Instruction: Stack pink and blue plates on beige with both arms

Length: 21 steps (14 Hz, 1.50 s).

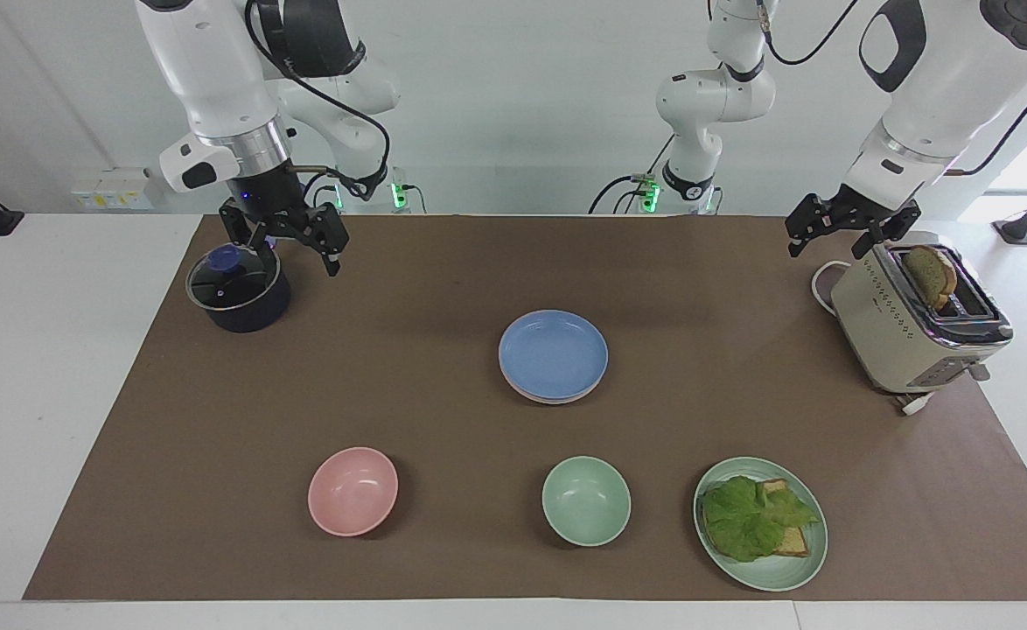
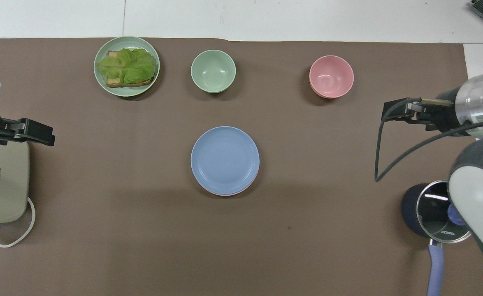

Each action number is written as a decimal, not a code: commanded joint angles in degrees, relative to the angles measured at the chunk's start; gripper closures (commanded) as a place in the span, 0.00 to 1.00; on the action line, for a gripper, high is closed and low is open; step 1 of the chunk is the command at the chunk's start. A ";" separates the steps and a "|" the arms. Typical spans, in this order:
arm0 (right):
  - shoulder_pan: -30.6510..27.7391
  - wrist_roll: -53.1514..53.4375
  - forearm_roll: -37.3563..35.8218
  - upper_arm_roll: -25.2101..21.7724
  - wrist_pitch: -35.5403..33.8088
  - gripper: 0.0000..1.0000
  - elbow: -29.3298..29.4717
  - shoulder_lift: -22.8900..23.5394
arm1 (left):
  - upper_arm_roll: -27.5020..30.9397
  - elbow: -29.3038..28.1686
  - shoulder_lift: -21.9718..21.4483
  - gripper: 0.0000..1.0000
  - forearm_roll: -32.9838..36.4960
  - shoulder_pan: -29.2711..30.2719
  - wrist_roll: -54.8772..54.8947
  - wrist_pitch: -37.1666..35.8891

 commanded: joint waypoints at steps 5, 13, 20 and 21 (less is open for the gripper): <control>-8.10 -7.40 -1.79 0.81 -8.59 0.00 -0.68 -5.75 | -0.12 0.11 -0.37 0.00 0.98 0.02 -0.46 -0.70; -9.61 -7.58 -1.61 0.64 -10.54 0.00 -1.39 -6.55 | -0.12 0.11 -0.37 0.00 0.98 0.02 -0.55 -0.70; -9.61 -7.67 -1.26 0.64 -10.71 0.00 -1.57 -6.64 | -0.12 0.11 -0.37 0.00 0.98 0.02 -0.46 -0.70; -9.61 -7.67 -1.26 0.72 -10.79 0.00 -1.57 -6.64 | -0.04 0.11 -0.37 0.00 0.98 0.02 -0.46 -0.70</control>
